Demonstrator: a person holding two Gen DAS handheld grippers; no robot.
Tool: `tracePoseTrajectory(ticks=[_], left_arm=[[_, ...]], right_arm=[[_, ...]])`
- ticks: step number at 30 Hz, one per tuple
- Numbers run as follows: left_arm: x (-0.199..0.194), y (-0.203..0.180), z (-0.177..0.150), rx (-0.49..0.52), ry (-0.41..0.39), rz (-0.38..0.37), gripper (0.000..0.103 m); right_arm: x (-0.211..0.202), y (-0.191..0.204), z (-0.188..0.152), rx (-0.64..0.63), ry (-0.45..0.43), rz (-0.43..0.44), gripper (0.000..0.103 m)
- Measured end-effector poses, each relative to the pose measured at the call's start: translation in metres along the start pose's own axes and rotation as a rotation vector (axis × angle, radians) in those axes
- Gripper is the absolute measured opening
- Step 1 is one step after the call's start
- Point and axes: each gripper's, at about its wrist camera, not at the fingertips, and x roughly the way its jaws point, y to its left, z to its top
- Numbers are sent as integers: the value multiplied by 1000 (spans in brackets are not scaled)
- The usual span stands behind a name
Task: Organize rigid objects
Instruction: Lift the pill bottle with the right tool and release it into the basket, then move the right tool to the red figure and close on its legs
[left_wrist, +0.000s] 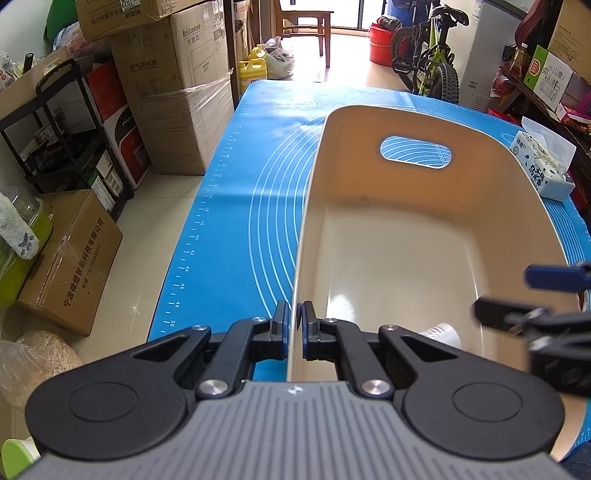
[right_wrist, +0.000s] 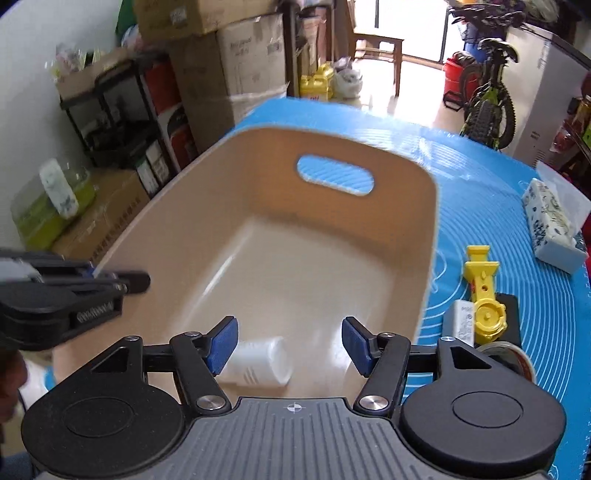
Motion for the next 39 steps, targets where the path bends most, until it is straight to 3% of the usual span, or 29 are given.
tracePoseTrajectory(ticks=[8,13,26,39], left_arm=[[0,-1,-1,3,-1,0,8],[0,1,-1,1,0,-2,8],[0,1,-1,2,0,-2,8],[0,1,-1,2,0,-2,8]], right_arm=[[-53,-39,-1,57,-118,3,74],[-74,-72,-16,78,-134,-50,74],[-58,-140,-89,119,5,-203,75],[-16,-151,-123,112,160,-195,74]])
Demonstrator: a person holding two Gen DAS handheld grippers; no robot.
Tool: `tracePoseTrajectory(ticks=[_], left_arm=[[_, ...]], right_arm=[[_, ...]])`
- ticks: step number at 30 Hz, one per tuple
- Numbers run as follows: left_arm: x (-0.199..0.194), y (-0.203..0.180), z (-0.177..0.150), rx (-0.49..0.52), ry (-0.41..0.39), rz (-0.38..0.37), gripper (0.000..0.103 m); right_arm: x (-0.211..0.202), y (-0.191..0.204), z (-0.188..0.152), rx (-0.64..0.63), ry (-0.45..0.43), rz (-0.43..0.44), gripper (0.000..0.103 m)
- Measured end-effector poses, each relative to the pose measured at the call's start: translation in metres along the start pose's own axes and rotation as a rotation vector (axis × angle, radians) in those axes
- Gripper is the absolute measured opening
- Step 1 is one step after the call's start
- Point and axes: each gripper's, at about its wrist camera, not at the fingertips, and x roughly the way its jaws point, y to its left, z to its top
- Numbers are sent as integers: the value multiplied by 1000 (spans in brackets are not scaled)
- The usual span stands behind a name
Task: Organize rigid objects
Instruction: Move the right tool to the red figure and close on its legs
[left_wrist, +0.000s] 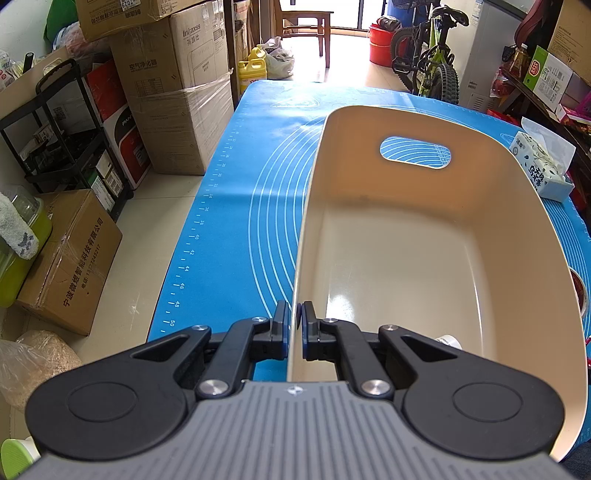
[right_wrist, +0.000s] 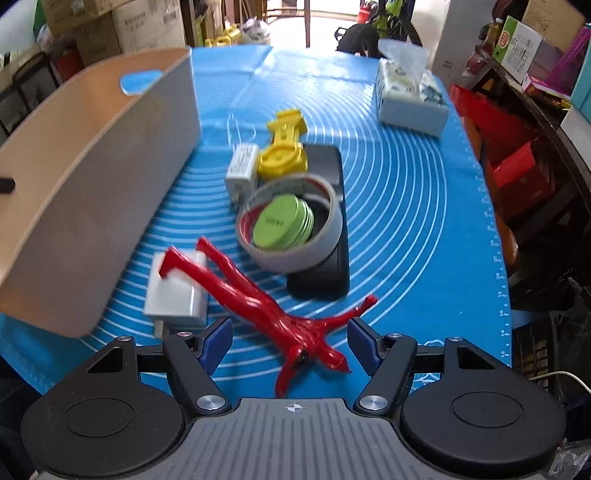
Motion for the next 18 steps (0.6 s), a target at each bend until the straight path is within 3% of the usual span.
tracePoseTrajectory(ticks=[7,18], left_arm=[[0,0,0,-1,0,0,8],[0,1,0,3,1,3,8]], right_arm=[[11,2,-4,-21,11,-33,73],[19,21,3,-170,-2,-73,69]])
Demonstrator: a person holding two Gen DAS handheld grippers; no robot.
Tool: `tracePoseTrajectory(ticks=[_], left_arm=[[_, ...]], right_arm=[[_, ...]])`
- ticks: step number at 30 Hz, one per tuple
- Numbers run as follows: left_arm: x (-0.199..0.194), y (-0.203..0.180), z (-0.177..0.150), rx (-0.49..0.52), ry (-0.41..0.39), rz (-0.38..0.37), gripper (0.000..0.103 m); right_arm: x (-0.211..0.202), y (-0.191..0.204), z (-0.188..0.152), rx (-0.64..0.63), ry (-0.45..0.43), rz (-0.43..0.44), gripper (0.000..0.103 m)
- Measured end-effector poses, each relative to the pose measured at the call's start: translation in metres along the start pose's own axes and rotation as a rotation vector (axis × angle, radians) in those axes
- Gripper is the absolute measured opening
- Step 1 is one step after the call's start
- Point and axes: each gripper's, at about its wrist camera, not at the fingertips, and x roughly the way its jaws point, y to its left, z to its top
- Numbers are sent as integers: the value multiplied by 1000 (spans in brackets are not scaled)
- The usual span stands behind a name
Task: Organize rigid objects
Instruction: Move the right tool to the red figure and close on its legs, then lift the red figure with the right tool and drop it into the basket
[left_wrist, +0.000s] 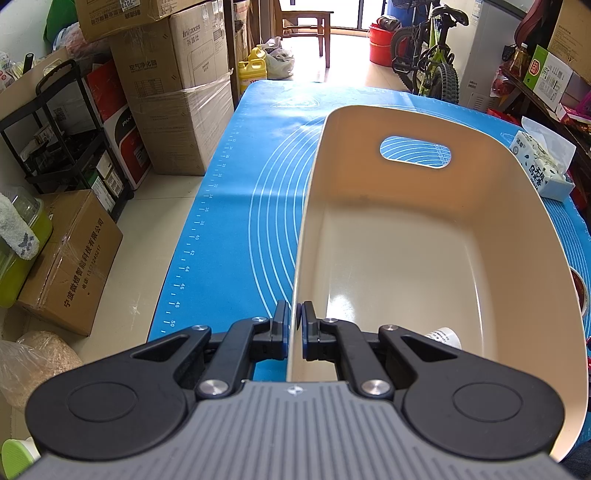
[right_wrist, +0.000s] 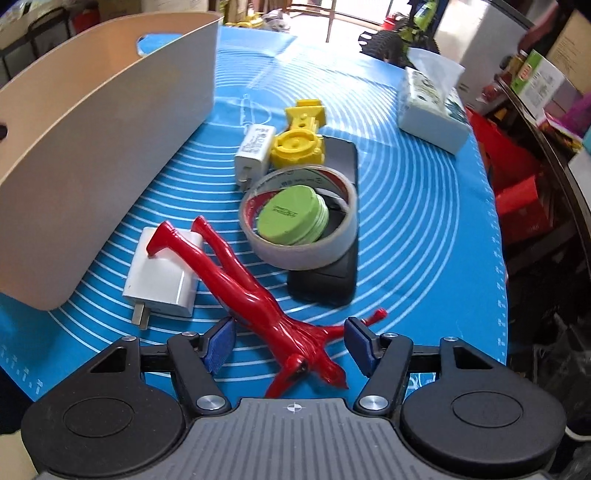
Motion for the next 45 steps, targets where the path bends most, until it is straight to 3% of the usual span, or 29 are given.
tracePoseTrajectory(ticks=[6,10,14,31,45], left_arm=[[0,0,0,-1,0,0,8],[0,1,0,-1,0,-1,8],[0,0,0,-2,1,-2,8],[0,1,0,-1,1,-1,8],[0,1,0,0,2,-1,8]], right_arm=[[7,9,9,-72,2,14,59],[7,9,11,-81,-4,51,41],[4,12,11,-77,-20,50,34],[-47,-2,5,36,-159,84,33],[-104,-4,51,127,-345,32,33]])
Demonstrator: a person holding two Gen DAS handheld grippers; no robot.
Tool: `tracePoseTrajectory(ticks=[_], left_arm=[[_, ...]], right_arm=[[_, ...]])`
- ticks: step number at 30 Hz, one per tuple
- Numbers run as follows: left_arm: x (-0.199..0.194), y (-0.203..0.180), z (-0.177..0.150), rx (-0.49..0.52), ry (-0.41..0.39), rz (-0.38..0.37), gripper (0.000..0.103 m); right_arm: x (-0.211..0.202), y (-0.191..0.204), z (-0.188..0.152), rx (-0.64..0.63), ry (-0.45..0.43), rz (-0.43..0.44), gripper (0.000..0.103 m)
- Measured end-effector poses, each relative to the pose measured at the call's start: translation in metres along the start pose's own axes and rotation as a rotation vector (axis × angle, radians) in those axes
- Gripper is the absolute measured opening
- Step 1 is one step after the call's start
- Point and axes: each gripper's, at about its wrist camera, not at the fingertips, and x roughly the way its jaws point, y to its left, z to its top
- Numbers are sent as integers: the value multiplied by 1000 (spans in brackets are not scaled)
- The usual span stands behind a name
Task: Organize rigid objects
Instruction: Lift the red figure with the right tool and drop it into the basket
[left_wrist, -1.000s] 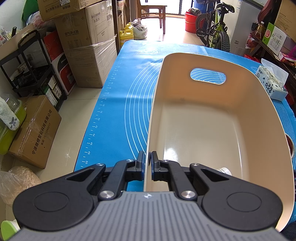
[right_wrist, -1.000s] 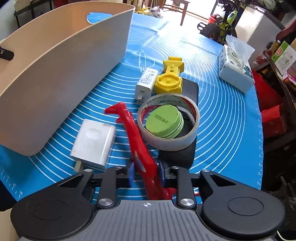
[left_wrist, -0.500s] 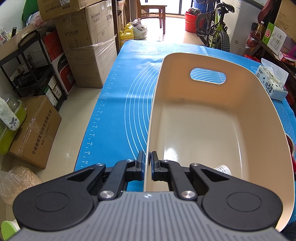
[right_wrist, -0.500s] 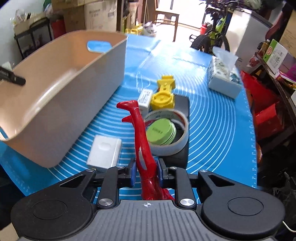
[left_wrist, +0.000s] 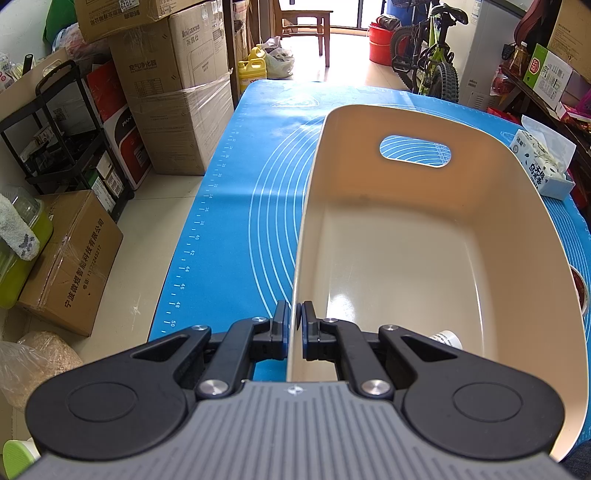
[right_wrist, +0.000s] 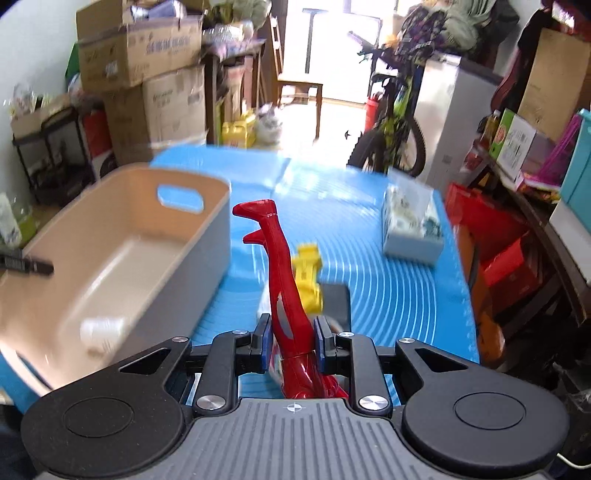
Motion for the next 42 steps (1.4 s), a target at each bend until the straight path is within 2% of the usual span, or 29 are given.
tracePoseTrajectory(ticks=[8,19,24,32,42], left_arm=[[0,1,0,2,0,1,8],[1,0,0,6,1,4,8],[1,0,0,5,1,2,8],[1,-2,0,10,3,4,8],[1,-2,0,11,3,4,8]], right_arm=[[-2,26,49,27,-107,26,33],[14,90,77,-5,-141,132,33],[30,117,79,-30,-91,172,33],[74,140,60,-14,68,216,33],[112,163,33,-71,243,201,33]])
